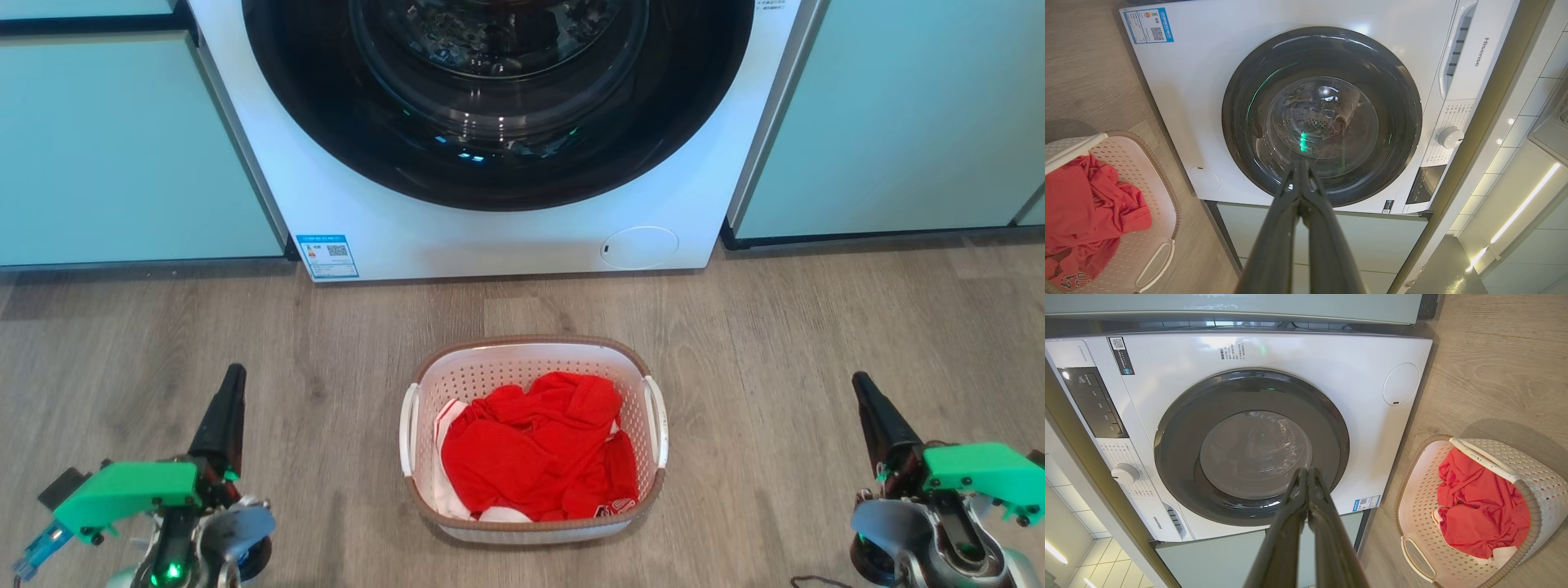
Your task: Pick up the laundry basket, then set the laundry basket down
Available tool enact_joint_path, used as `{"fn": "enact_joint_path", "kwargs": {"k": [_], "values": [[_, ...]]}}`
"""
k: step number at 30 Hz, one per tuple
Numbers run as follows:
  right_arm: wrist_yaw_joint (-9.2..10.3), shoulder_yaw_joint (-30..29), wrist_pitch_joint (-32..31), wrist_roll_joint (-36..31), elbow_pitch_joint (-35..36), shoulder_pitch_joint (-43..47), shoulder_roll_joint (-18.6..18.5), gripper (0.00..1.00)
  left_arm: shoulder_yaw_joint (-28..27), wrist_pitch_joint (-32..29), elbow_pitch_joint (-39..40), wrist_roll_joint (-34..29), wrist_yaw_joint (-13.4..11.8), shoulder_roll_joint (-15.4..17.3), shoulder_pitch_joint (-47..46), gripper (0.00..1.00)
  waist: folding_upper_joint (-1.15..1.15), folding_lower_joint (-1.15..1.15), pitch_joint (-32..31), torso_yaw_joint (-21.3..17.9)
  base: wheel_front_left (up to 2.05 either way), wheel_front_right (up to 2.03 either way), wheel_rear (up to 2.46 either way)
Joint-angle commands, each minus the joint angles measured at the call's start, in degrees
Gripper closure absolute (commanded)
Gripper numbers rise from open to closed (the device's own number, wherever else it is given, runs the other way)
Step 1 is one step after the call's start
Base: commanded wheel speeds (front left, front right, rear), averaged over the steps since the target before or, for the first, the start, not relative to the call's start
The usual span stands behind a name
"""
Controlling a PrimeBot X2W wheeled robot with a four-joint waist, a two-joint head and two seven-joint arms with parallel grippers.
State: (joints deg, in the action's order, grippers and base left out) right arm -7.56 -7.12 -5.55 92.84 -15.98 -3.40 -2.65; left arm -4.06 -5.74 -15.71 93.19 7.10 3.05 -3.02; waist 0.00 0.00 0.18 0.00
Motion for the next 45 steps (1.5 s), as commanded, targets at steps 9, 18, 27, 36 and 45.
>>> {"fn": "enact_joint_path", "kwargs": {"k": [9, 18, 27, 36, 45], "values": [[0.08, 1.03, -0.59, -0.32, 1.98, -2.74, -0.56, 1.0, -1.96, -0.34, 1.68, -0.61, 0.38, 0.22, -3.12, 1.0, 0.0, 0.0, 0.0, 0.0, 0.0, 0.0, 0.0], [0.08, 0.97, -0.64, -0.38, 1.98, -2.74, -0.52, 1.0, -2.03, -0.4, 1.68, -0.67, 0.38, 0.17, -3.13, 1.0, 0.0, 0.0, 0.0, 0.0, 0.0, 0.0, 0.0], [0.08, 0.92, -0.68, -0.42, 1.97, -2.75, -0.49, 1.0, -2.08, -0.44, 1.68, -0.72, 0.38, 0.13, -3.13, 1.0, 0.0, 0.0, 0.0, 0.0, 0.0, 0.0, 0.0], [0.08, 0.87, -0.72, -0.46, 1.97, -2.75, -0.45, 1.0, -2.14, -0.49, 1.67, -0.76, 0.38, 0.09, -3.14, 1.0, 0.0, 0.0, 0.0, 0.0, 0.0, 0.0, 0.0], [0.08, 0.83, -0.75, -0.49, 1.97, -2.76, -0.42, 1.0, -2.19, -0.53, 1.67, -0.8, 0.39, 0.06, -3.14, 1.0, 0.0, 0.0, 0.0, 0.0, 0.0, 0.0, 0.0]]}}
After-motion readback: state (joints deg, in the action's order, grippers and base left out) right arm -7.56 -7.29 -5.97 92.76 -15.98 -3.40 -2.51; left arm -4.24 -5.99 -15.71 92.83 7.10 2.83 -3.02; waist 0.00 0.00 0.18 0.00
